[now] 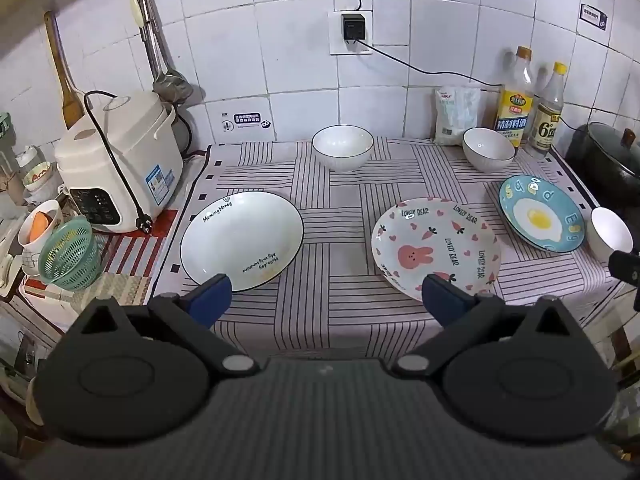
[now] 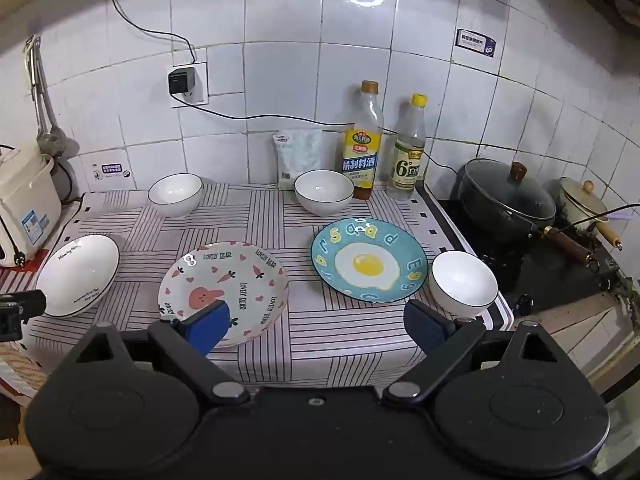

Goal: Organize plates and bowls
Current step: 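Move both grippers toward the rim of the pink bunny plate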

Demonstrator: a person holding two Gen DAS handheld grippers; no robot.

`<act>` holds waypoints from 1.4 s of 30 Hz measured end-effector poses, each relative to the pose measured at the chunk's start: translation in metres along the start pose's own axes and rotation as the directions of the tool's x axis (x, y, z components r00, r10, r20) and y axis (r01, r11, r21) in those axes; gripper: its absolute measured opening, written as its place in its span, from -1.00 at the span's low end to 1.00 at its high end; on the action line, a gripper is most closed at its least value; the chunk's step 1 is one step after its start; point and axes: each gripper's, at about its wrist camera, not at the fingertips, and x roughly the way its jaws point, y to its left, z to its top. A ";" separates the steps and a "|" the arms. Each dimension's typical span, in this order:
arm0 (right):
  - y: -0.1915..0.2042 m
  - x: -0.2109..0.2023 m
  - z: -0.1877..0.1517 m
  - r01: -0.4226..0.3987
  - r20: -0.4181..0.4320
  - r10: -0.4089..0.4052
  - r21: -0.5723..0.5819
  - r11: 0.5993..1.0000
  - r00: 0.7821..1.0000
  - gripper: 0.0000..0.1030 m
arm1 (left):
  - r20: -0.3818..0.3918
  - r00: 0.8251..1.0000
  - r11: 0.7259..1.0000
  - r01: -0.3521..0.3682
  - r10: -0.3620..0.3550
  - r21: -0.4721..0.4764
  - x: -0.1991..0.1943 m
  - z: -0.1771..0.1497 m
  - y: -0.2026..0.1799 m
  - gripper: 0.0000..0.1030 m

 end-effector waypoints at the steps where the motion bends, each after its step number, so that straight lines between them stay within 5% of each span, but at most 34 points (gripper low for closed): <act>1: 0.001 0.000 0.000 0.000 0.000 0.000 -0.004 1.000 1.000 0.87 | 0.017 1.000 1.000 -0.006 0.006 0.000 -0.001 0.000 0.000 1.00; 42: 0.008 0.005 -0.002 0.013 -0.008 -0.013 -0.019 1.000 1.000 0.87 | -0.050 0.998 0.999 0.024 -0.026 -0.045 0.003 -0.005 0.002 1.00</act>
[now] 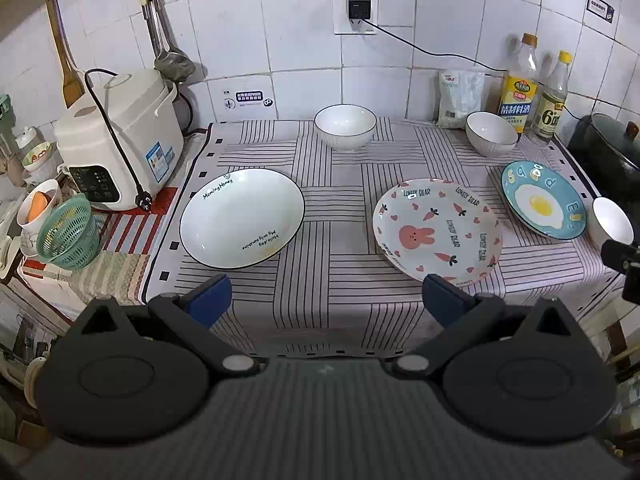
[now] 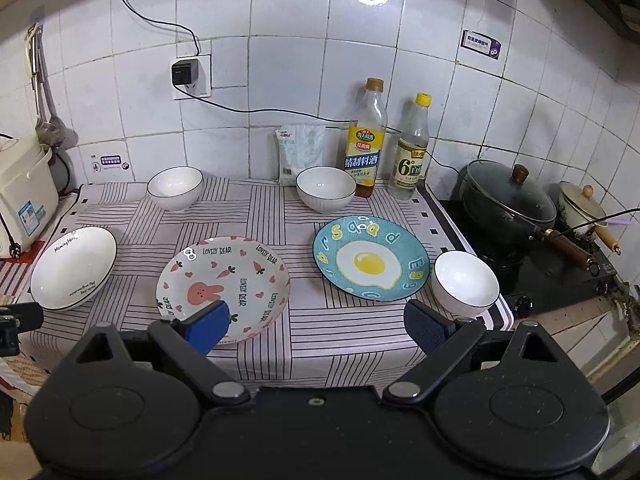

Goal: Organize plates and bowls
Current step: 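Move both grippers toward the rim of the pink bunny plate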

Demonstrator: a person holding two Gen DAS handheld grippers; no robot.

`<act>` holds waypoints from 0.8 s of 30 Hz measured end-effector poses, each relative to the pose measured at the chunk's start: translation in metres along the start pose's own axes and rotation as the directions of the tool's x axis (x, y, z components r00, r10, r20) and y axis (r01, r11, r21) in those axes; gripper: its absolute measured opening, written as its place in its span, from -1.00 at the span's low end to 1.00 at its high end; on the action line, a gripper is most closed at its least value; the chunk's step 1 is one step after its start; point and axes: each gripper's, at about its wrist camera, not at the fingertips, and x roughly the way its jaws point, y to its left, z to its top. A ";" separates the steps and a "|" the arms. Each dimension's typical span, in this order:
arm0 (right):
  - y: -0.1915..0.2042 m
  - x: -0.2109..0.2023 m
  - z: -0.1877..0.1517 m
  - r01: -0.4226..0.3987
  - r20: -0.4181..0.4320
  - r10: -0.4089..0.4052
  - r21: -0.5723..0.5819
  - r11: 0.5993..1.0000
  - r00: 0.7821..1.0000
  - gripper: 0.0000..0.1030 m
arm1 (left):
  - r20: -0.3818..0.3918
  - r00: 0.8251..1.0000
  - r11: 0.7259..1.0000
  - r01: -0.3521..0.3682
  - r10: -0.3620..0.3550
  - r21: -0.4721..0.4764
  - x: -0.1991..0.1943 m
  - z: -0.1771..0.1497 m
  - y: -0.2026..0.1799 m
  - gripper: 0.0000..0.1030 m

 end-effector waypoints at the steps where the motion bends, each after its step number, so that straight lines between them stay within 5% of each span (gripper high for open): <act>1: 0.000 0.000 0.000 0.000 -0.001 0.000 -0.001 1.000 1.000 0.87 | 0.000 1.000 1.000 0.001 -0.001 -0.001 0.000 0.000 0.001 1.00; 12: 0.001 0.002 -0.001 0.018 0.038 -0.018 -0.004 1.000 0.999 0.87 | 0.002 1.000 1.000 0.028 -0.028 0.012 0.006 0.008 0.004 1.00; 20: 0.002 0.018 -0.003 -0.086 0.133 0.094 -0.066 0.994 0.987 0.87 | 0.053 0.989 0.990 0.137 -0.138 0.012 0.022 0.029 0.012 0.94; 24: 0.017 0.041 0.001 0.042 0.166 -0.021 -0.122 0.992 0.986 0.87 | 0.058 0.979 0.980 0.195 -0.197 0.039 0.035 0.041 0.009 0.94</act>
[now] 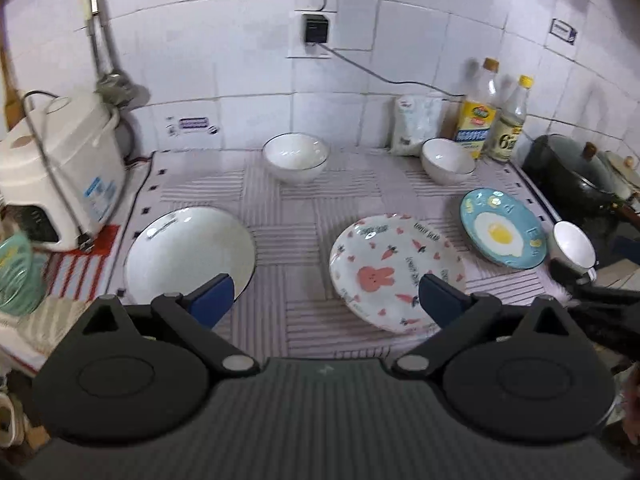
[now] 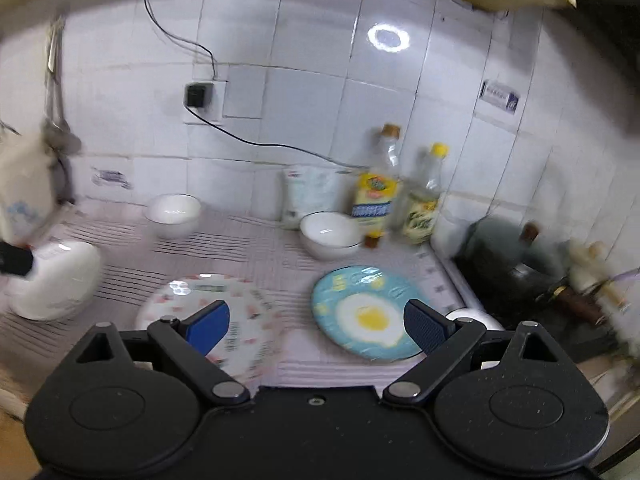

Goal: Organize plates and bowls
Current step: 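Move both grippers toward the rim of the pink bunny plate, then close both grippers on the pink bunny plate rim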

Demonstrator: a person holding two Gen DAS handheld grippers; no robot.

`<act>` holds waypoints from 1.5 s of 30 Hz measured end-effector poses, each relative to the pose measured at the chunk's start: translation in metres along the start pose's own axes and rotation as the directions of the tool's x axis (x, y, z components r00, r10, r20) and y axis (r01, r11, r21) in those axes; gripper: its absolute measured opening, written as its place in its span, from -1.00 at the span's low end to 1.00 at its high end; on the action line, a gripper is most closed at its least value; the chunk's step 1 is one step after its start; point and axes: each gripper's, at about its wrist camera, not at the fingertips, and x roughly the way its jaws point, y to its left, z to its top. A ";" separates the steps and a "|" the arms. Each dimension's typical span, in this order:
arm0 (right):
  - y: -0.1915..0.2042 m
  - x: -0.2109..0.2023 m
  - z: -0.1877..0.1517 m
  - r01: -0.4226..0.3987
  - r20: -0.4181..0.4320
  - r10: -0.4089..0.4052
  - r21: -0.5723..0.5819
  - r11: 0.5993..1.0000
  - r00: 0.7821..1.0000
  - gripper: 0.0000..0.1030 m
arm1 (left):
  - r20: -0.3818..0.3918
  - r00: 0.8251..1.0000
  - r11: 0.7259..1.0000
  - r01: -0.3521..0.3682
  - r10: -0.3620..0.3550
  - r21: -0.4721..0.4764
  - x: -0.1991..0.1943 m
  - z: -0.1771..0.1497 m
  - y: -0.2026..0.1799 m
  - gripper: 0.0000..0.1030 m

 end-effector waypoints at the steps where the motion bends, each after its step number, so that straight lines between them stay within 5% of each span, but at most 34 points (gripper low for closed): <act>1: 0.003 0.004 0.000 -0.017 0.005 0.018 -0.019 1.000 1.000 0.87 | -0.005 1.000 1.000 0.007 -0.007 0.014 0.006 0.003 -0.001 0.94; 7: 0.004 0.038 -0.002 -0.237 -0.005 0.238 0.047 0.970 0.971 0.87 | -0.148 0.989 0.998 0.039 -0.032 0.042 0.064 0.016 0.001 0.75; 13: -0.001 0.091 -0.021 -0.265 -0.098 0.281 0.150 0.953 0.955 0.57 | -0.246 0.964 0.995 0.098 -0.101 -0.025 0.114 0.019 0.006 0.53; 17: -0.003 0.117 -0.035 -0.322 -0.124 0.348 0.186 0.928 0.929 0.21 | -0.297 0.953 0.997 0.072 -0.065 0.011 0.151 0.014 0.001 0.52; 21: 0.002 0.125 -0.043 -0.343 -0.107 0.362 0.163 0.925 0.926 0.19 | -0.336 0.937 0.996 0.089 -0.094 -0.031 0.178 0.005 0.001 0.52; 25: 0.000 0.139 -0.058 -0.293 -0.090 0.309 0.163 0.942 0.947 0.19 | -0.364 0.929 0.997 0.075 -0.067 0.008 0.209 -0.008 -0.001 0.52; 29: -0.007 0.166 -0.081 -0.300 -0.107 0.323 0.184 0.936 0.940 0.12 | -0.347 0.938 0.999 0.034 -0.018 0.039 0.233 -0.023 0.000 0.53; 32: -0.016 0.181 -0.090 -0.329 -0.152 0.382 0.287 0.900 0.911 0.12 | -0.316 0.949 0.997 0.033 -0.008 0.073 0.239 -0.028 0.000 0.52; 35: -0.017 0.187 -0.094 -0.364 -0.156 0.431 0.332 0.870 0.889 0.00 | -0.308 0.951 0.994 0.058 -0.028 0.089 0.245 -0.032 -0.002 0.22; 37: -0.014 0.190 -0.096 -0.350 -0.165 0.415 0.319 0.881 0.895 -0.41 | -0.310 0.949 0.994 0.080 -0.054 0.071 0.247 -0.033 -0.002 0.01; 39: -0.014 0.193 -0.095 -0.368 -0.151 0.433 0.331 0.869 0.889 -0.57 | -0.306 0.949 0.994 0.095 -0.075 0.053 0.247 -0.033 -0.002 -0.16; 40: -0.013 0.194 -0.094 -0.364 -0.151 0.432 0.338 0.868 0.889 -0.57 | -0.302 0.949 0.993 0.110 -0.090 0.048 0.246 -0.033 -0.002 -0.32; 45: -0.016 0.199 -0.098 -0.377 -0.126 0.450 0.375 0.847 0.884 -0.57 | -0.283 0.949 0.990 0.137 -0.138 -0.022 0.248 -0.034 0.004 -0.34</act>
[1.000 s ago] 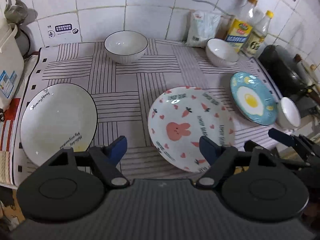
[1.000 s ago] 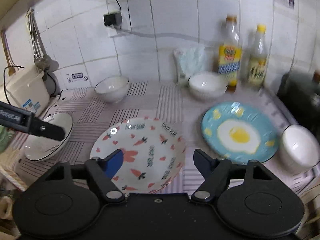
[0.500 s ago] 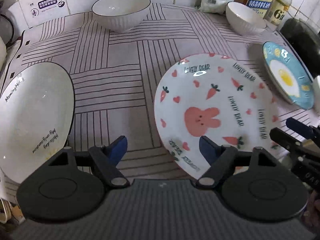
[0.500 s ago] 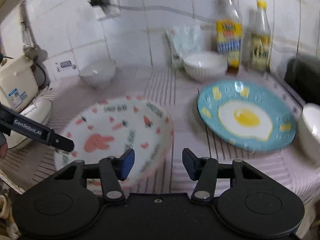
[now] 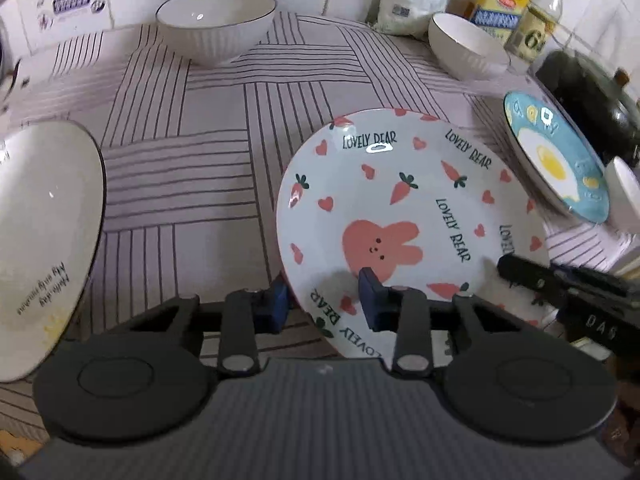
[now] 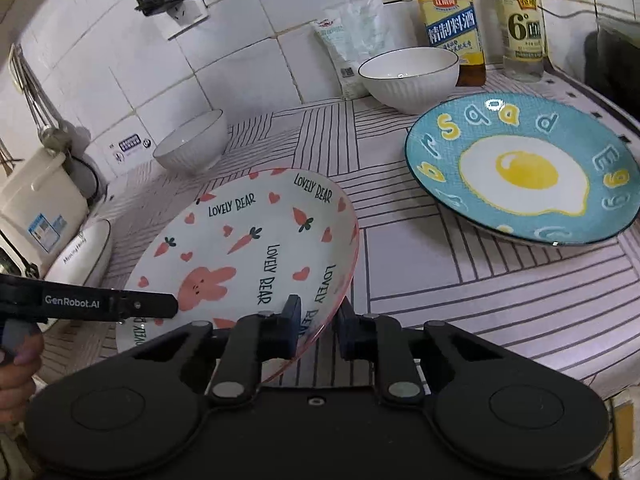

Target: Organize plates and bowls

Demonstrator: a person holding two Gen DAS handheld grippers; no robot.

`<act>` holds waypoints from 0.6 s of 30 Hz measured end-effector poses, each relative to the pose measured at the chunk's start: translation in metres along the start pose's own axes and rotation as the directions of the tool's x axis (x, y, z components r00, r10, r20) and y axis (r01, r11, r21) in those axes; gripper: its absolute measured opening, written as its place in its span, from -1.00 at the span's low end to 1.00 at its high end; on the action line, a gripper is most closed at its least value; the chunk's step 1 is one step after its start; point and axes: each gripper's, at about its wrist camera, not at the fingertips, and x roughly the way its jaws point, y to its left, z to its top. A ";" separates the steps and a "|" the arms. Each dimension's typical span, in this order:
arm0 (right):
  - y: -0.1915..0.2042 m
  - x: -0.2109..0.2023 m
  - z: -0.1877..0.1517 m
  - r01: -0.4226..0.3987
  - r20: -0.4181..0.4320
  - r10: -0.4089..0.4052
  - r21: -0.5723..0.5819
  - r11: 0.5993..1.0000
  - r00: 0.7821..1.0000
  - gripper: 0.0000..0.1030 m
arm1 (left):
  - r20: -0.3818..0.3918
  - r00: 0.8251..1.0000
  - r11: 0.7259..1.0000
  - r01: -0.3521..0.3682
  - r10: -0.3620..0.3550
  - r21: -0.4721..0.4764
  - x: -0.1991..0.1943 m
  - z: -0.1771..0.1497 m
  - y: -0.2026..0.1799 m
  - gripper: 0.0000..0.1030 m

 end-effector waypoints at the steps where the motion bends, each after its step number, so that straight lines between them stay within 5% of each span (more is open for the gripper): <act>1: -0.001 0.001 0.000 -0.008 0.000 0.008 0.000 1.000 1.000 -0.56 | 0.009 1.000 1.000 0.010 -0.010 -0.017 0.000 0.000 0.002 -0.34; 6: 0.000 0.004 0.005 -0.012 -0.026 0.011 -0.032 0.999 1.000 -0.54 | 0.051 0.998 0.999 -0.041 0.040 0.015 -0.001 -0.007 -0.009 -0.34; 9: 0.019 0.001 0.002 0.073 0.019 -0.071 -0.154 0.985 0.997 -0.51 | 0.027 1.000 0.999 -0.015 0.016 -0.037 0.000 -0.004 -0.002 -0.34; 18: 0.019 -0.003 0.017 0.056 0.042 -0.049 -0.184 0.981 0.998 -0.51 | 0.024 1.000 0.998 0.021 -0.020 -0.059 -0.005 0.005 0.004 -0.35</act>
